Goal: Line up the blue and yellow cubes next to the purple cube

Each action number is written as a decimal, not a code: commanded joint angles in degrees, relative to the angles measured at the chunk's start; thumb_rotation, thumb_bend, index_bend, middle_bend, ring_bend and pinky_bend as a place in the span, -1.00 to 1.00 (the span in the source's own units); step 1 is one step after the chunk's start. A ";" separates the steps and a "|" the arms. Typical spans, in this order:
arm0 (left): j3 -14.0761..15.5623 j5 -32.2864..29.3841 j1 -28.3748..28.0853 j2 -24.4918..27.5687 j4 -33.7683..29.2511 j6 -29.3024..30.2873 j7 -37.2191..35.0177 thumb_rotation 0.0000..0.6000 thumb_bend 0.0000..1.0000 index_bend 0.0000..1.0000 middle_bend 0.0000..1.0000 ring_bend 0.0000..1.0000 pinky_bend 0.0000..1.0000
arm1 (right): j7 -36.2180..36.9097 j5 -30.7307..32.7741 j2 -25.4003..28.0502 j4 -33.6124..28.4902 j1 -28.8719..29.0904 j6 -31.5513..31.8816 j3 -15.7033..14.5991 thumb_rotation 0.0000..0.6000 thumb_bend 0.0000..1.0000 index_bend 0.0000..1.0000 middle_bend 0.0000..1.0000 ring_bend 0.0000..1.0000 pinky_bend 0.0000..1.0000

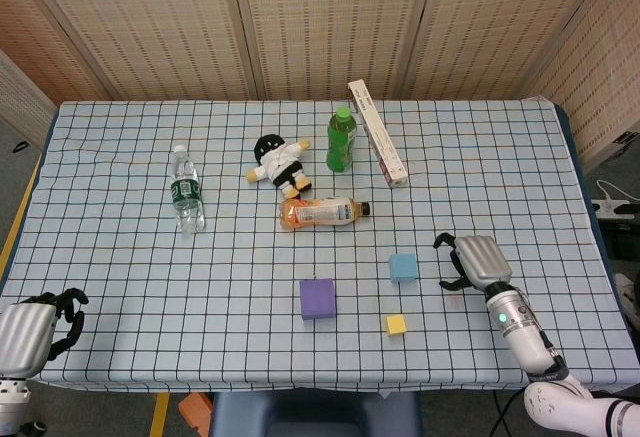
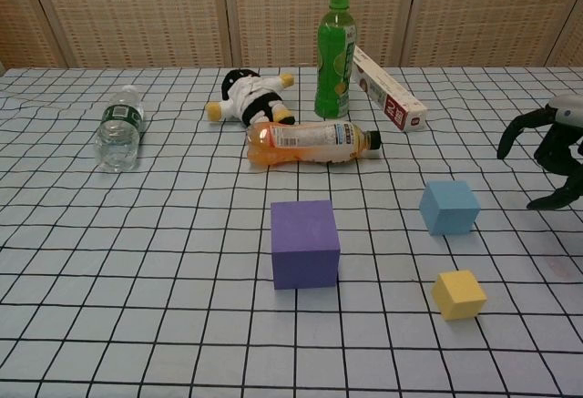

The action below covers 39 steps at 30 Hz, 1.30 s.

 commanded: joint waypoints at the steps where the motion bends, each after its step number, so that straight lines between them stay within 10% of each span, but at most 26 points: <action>1: -0.01 -0.08 -0.03 -0.02 0.02 -0.10 0.00 1.00 -0.01 -0.08 0.22 0.11 0.29 | 0.66 0.82 -0.57 -0.02 0.95 -1.01 0.02 1.00 -1.00 -0.30 0.68 0.42 1.00; 20: -0.10 -0.10 0.10 0.20 -0.20 0.07 -0.45 1.00 -0.01 -0.07 0.23 0.11 0.29 | 1.16 4.50 -6.76 6.39 5.56 -3.29 -1.22 1.00 -1.00 -0.28 0.68 0.43 1.00; 39: 0.14 0.72 0.10 0.41 -0.52 0.21 -0.61 1.00 -0.01 -0.08 0.24 0.11 0.29 | 6.35 1.78 -9.20 10.14 5.51 -1.06 -1.48 1.00 -0.98 0.14 0.71 0.46 1.00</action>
